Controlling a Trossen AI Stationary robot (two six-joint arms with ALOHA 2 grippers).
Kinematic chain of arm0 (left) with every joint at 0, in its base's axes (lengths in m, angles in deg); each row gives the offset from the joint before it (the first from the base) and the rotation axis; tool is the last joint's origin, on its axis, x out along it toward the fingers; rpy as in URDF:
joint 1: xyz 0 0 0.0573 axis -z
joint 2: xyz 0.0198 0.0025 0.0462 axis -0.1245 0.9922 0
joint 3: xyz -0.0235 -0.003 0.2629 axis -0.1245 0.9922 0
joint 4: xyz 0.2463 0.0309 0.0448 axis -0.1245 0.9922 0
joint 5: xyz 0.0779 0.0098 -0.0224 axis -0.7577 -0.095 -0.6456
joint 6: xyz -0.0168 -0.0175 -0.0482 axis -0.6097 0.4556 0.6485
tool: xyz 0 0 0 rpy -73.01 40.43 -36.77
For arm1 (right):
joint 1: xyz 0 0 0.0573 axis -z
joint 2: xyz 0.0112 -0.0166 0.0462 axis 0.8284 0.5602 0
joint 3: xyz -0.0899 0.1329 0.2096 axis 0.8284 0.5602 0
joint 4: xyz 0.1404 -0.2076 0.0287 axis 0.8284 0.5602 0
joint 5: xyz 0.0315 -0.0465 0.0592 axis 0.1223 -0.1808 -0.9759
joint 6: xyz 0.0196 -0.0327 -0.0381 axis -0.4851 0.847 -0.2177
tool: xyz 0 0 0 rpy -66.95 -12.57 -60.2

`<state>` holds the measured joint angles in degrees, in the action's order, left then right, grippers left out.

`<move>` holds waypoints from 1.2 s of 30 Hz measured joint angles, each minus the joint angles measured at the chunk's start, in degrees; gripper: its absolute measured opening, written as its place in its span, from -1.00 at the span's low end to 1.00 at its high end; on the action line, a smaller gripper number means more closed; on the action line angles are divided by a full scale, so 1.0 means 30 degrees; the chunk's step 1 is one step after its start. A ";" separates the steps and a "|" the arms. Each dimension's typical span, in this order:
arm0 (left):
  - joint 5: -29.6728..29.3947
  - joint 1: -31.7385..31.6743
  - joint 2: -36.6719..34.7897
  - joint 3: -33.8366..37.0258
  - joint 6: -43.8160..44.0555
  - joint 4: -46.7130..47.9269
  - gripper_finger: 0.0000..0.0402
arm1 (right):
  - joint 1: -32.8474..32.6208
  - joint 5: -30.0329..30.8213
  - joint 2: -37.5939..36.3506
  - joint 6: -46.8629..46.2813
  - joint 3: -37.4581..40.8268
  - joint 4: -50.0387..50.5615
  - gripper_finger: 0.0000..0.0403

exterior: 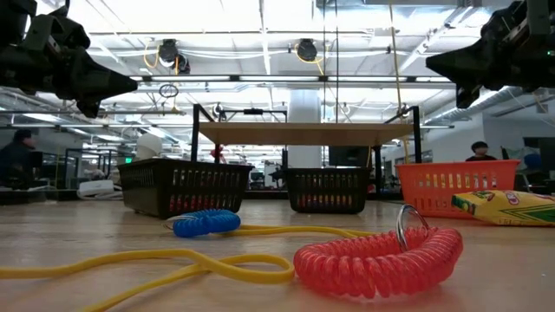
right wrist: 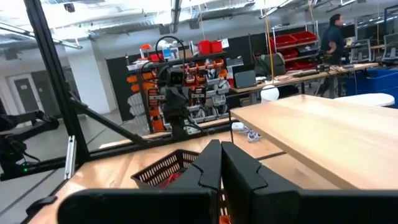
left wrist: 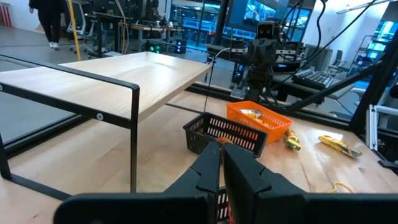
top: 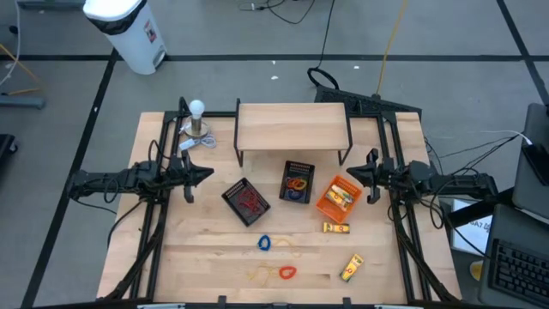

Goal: Pick & Place Office Desk Supplies
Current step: Put the crayon box into the orange bin

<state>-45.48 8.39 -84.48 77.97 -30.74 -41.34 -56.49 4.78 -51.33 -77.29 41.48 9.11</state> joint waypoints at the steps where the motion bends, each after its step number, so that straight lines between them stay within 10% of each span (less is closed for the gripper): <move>1: 0.0000 -0.0001 0.0006 0.0000 -0.0007 -0.0007 -0.88 | 0.0000 0.0000 -0.0007 0.0007 0.0000 0.0024 -1.00; 26: 0.0064 -0.0001 0.0005 0.0000 0.0255 0.0000 -0.88 | -0.0104 -0.0590 0.1162 -0.2089 -0.0165 0.2029 -0.94; 36: 0.0073 0.0005 0.0005 0.0000 0.0205 0.0000 -0.88 | -0.2738 -0.0513 0.5372 -0.0774 -0.3925 0.4775 -0.94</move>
<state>-45.26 8.40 -84.47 77.97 -30.13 -41.34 -64.70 3.24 -35.22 -79.61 29.70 23.44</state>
